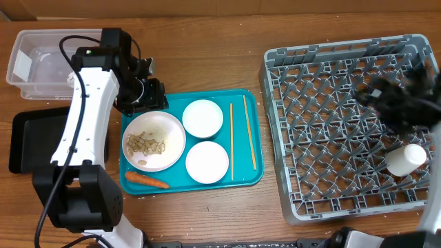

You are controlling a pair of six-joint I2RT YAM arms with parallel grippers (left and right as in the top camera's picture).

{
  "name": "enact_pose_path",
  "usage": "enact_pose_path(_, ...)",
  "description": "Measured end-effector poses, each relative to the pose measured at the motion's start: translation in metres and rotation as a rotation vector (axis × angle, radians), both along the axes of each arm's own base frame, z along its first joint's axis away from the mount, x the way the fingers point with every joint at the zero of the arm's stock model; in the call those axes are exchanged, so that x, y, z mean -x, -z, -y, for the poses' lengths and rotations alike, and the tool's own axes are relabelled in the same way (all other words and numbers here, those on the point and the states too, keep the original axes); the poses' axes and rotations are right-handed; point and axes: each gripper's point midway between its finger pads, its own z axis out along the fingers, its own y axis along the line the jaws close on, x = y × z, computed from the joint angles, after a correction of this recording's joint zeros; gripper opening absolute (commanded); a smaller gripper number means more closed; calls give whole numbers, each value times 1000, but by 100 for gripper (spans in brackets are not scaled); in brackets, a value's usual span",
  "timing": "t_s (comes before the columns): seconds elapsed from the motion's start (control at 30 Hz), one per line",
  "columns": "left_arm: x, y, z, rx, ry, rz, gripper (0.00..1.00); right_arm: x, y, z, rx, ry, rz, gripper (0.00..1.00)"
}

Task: Sort waste into correct bins and load items into the dishwasher
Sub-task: 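Reach the right gripper to the small white bowl and grasp its rim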

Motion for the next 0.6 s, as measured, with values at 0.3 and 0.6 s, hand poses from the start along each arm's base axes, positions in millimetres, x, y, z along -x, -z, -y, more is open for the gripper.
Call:
enact_pose_path(0.3, 15, 4, -13, -84, -2, -62, 58, 3, -3, -187, 52, -538, 84, 96)
enact_pose_path(0.6, 17, 7, -31, -188, -105, -86, 59, 42, 94, -289, 121, -806, -172, 82)
